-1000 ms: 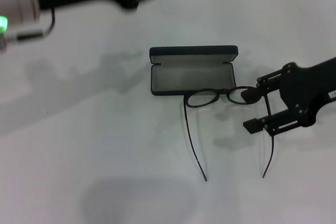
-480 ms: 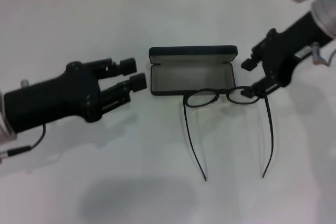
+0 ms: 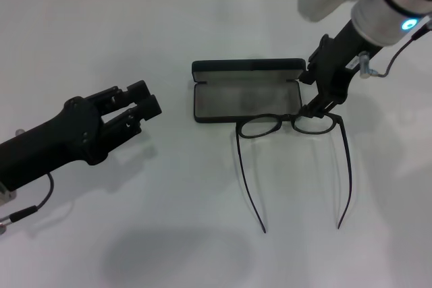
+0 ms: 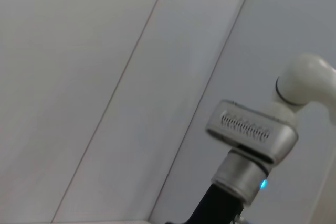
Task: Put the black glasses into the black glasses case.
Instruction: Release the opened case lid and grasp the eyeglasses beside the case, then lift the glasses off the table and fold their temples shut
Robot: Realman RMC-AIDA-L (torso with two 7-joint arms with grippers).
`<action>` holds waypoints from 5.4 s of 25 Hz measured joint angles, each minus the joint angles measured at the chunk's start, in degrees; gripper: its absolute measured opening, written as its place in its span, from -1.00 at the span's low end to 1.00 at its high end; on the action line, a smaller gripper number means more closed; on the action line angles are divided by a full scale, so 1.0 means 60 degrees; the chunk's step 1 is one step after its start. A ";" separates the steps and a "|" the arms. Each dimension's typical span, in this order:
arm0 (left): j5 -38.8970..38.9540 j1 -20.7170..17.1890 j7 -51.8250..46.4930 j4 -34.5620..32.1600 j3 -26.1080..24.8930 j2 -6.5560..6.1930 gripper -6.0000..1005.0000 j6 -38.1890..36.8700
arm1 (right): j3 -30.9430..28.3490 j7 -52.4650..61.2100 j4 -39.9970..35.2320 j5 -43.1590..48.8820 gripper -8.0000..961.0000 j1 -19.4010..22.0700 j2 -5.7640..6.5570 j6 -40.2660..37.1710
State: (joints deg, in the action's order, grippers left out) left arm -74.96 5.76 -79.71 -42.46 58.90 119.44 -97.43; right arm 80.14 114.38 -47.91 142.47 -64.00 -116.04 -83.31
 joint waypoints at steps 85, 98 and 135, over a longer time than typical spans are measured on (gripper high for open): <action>0.0789 0.2703 0.2481 0.2527 0.0175 0.0017 -0.88 -0.2726 | -0.1240 -0.3770 -0.2759 -0.8732 -0.89 0.6252 0.0036 -0.0603; 0.0894 0.2955 0.2450 0.2658 0.0812 0.0048 -0.93 -0.3127 | -0.1273 -0.4915 -0.0908 -0.9561 -0.89 0.5218 0.0046 -0.0597; 0.1134 0.3530 0.3400 0.4568 0.0977 0.0088 -0.93 -0.2867 | -0.0702 -0.5786 0.0338 -1.1075 -0.89 0.4816 -0.0001 -0.1253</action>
State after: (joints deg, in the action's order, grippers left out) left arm -68.16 26.93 -59.32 -15.05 64.76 119.97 -114.63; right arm 75.93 79.66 -45.89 76.02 -35.11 -116.04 -90.83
